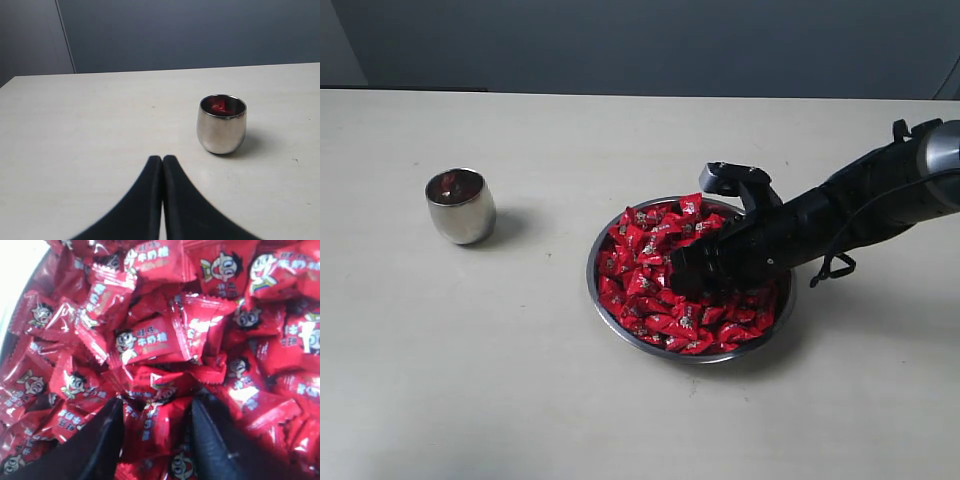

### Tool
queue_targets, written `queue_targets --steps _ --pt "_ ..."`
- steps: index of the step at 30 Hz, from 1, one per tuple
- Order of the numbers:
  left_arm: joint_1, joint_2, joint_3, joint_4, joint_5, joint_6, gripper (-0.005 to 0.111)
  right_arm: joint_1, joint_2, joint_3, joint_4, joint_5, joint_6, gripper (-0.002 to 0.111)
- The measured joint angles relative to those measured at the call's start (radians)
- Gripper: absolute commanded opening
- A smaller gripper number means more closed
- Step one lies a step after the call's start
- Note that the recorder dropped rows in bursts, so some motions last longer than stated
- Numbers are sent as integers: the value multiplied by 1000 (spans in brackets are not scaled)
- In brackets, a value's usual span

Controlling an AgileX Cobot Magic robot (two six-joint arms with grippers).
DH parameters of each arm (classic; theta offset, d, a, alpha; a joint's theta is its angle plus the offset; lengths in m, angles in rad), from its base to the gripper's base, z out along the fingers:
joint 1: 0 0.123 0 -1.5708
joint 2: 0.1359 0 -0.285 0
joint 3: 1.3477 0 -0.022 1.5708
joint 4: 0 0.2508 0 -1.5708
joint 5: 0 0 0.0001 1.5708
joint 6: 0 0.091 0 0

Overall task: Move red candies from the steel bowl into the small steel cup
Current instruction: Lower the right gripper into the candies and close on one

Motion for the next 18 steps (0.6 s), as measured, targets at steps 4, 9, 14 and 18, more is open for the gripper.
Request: queue_targets --steps 4,9,14,18 --pt "0 0 0 0 0 0 0 0 2 0 -2 2 2 36" --pt "0 0 0 0 0 0 0 0 4 0 -2 11 6 30" --pt "0 0 0 0 0 0 0 0 4 0 -2 16 17 11" --pt "0 0 0 0 0 0 0 0 4 0 -2 21 21 -1"
